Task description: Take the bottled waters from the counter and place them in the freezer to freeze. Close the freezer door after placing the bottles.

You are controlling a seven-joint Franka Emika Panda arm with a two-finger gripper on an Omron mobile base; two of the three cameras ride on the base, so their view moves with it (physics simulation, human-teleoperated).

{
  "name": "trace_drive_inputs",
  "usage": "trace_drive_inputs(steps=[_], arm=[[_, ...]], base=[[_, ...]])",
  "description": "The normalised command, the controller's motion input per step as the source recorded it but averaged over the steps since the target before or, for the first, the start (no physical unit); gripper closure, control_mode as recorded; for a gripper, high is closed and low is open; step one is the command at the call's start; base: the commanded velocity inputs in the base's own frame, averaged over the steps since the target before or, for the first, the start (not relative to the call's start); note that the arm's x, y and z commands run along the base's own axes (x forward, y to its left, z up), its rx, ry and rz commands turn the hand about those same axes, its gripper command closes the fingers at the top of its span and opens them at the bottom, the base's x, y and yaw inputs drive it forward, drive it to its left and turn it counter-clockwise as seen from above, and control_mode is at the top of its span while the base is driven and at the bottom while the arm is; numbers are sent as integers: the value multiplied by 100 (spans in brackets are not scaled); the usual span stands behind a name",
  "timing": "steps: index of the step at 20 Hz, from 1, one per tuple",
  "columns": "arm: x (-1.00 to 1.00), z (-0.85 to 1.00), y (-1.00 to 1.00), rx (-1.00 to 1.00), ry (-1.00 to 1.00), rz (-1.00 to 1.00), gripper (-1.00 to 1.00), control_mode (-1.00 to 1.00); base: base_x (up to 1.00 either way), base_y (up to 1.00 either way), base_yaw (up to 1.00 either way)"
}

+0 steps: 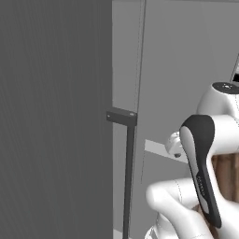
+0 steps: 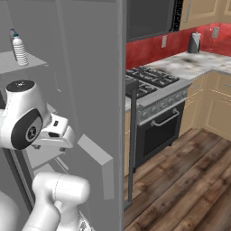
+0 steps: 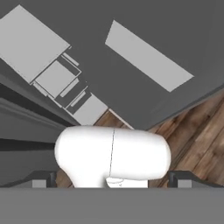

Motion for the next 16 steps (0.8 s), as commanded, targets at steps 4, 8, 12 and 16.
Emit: trace_drive_inputs(steps=[4,8,12,16], arm=[[0,0,10,0,0,2,-100,-100],[0,0,3,0,0,0,-100,-100],[-4,0,0,0,0,0,-100,-100],[0,0,0,0,0,0,-100,100]], base=[[0,0,0],[0,0,0],[0,0,0],[-42,0,0]])
